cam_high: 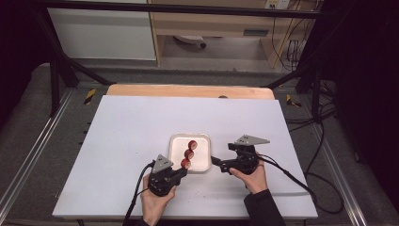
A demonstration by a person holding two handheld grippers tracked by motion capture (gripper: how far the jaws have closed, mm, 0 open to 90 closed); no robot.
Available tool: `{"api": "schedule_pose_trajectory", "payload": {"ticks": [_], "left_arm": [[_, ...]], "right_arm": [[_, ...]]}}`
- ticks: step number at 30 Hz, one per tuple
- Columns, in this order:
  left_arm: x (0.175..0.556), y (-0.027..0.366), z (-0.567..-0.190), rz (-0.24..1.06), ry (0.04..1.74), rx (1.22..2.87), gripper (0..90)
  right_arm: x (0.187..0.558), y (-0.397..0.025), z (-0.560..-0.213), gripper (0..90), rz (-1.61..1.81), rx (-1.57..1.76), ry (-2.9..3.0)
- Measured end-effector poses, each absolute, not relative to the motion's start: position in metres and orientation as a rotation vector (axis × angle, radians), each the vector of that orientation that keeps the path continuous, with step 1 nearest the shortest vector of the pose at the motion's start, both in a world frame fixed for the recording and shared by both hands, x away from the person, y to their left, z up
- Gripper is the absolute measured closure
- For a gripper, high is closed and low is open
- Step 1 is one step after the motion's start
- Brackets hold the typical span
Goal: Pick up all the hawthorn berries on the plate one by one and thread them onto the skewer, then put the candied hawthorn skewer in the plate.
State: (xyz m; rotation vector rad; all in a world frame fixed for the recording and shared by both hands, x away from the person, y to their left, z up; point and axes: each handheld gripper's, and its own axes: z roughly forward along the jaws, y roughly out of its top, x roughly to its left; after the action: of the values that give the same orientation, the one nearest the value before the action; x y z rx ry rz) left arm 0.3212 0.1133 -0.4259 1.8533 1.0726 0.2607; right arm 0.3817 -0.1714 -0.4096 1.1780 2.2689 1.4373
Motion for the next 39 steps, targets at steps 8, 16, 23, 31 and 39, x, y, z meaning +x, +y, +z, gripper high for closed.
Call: {"api": "schedule_pose_trajectory", "payload": {"ticks": [8, 16, 23, 31, 39], "left_arm": [[0.326, 0.121, -0.412, 0.296, 1.062, 1.884, 88.2], [0.336, 0.122, -0.399, 0.316, 1.044, 1.934, 88.2], [0.346, 0.120, -0.392, 0.320, 1.042, 1.968, 88.2], [0.358, 0.119, -0.384, 0.328, 1.034, 2.026, 88.2], [0.375, 0.118, -0.379, 0.346, 1.047, 2.078, 88.2]], "right_arm": [[0.376, -0.200, -0.423, 3.5, 1.325, 1.168, 2.302], [0.369, -0.219, -0.434, 2.4, 1.269, 1.170, 2.327], [0.362, -0.229, -0.440, 1.4, 1.231, 1.157, 2.338], [0.357, -0.238, -0.444, 1.6, 1.209, 1.170, 2.335], [0.355, -0.242, -0.447, 1.5, 1.190, 1.181, 2.343]]}}
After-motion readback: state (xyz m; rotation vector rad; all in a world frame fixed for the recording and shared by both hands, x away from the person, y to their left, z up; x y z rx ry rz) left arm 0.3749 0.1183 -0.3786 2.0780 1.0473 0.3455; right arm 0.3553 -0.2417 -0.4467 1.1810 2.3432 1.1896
